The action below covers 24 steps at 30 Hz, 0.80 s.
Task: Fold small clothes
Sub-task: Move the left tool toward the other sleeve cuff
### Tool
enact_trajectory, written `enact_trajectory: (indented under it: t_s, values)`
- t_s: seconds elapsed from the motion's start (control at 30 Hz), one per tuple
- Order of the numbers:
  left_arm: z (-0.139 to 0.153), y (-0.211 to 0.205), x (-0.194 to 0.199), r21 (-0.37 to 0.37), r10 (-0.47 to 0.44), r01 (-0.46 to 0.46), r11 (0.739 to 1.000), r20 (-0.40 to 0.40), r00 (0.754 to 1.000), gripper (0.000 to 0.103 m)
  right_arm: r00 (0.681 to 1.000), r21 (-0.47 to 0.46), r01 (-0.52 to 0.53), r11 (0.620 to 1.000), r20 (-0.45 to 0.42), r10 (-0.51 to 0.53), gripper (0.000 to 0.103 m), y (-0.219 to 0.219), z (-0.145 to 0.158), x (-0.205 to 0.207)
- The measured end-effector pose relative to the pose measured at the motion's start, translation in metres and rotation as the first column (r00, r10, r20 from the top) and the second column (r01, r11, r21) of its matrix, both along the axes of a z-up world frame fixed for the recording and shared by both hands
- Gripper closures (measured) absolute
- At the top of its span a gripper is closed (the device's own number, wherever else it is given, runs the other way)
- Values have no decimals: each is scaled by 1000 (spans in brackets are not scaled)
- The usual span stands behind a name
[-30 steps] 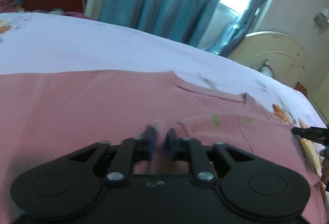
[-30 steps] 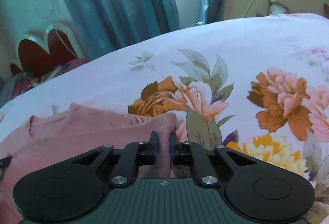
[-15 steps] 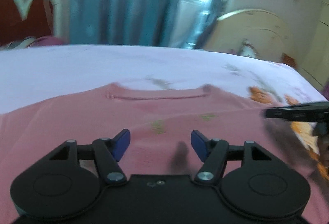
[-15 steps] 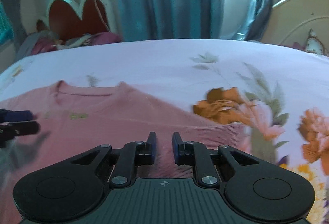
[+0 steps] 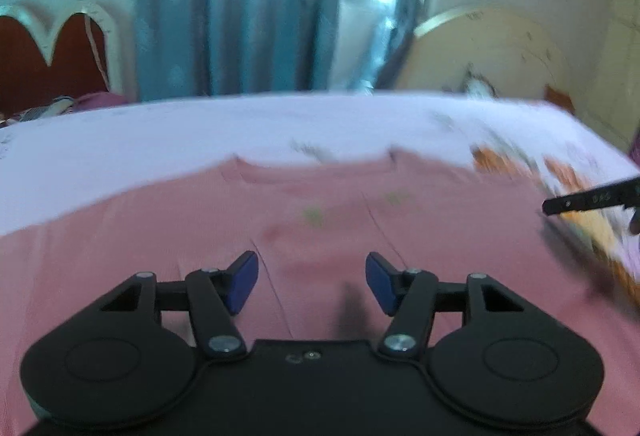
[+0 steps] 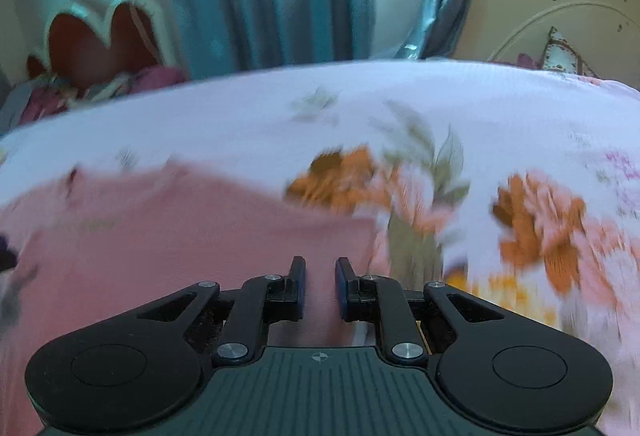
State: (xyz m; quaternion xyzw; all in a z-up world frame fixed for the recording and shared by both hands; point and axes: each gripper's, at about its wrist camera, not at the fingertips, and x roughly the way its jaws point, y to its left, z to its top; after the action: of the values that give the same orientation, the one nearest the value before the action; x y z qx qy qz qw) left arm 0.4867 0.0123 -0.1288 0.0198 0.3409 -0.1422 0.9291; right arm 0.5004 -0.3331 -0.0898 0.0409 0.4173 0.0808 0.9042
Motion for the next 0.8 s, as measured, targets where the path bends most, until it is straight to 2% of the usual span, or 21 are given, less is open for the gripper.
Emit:
enact_trajectory:
  t_s: [0.07,0.1,0.17,0.27,0.3,0.33,0.37,0.4,0.43,0.5,0.53,0.6,0.63,0.67,0.7,0.77,0.8]
  values:
    - [-14,-1,-10,29,8,-6,1000,-59,998,44,999,1,9,1000,-41,-9,87,1,-5,-31]
    - [-16,0,-19,36,8,-7,999,-26,1000,44,999,-9,11,1000,-44,-11,87,1,-7,-45]
    - [-13,-2,-29,47,13,-13,999,-15,1000,44,999,-56,15,998,-38,-17,87,4,-6,-67]
    - [-2,-3,-39,-6,25,-25,1000,27,999,40,998,-12,58,998,15,-58,87,4,9,-86]
    - [-1,-3,-40,-6,25,-25,1000,24,999,34,998,-2,56,998,36,-56,87,7,14,-92]
    - [-5,-6,-38,1,23,-23,1000,3,1000,32,997,-2,49,999,52,-48,87,13,15,-95]
    - [-12,-8,-34,10,25,-25,1000,-38,999,31,999,-12,45,999,32,-44,87,18,9,-95]
    - [-15,-10,-33,27,27,-26,999,-42,999,31,998,-14,50,999,-28,-51,87,21,-1,-90]
    - [-14,-12,-36,41,22,-21,999,-21,1000,31,997,-7,68,998,-22,-68,87,21,-5,-88]
    - [-7,-6,-41,-15,36,-36,999,-17,999,31,996,-10,84,996,-25,-84,87,25,2,-88]
    - [-5,-2,-44,-40,43,-43,998,-5,999,30,996,5,87,996,8,-87,87,27,8,-91]
    - [-10,1,-38,0,73,-73,997,-41,996,26,995,-5,86,996,43,-86,87,32,11,-94]
    - [-16,2,-34,16,78,-77,997,-70,995,25,996,-25,87,996,5,-87,87,35,4,-91]
    - [-16,4,-36,12,67,-67,998,-49,997,25,994,-35,89,995,-56,-91,87,36,-7,-87]
    - [-14,7,-36,-2,70,-70,998,-57,996,25,995,-37,87,996,-36,-88,85,38,-7,-88]
    - [-9,18,-41,-39,86,-88,995,-57,995,25,994,-46,93,995,-50,-96,83,41,0,-87]
    - [-8,23,-44,-41,106,-108,993,-48,993,25,995,-28,96,995,-37,-97,77,43,5,-89]
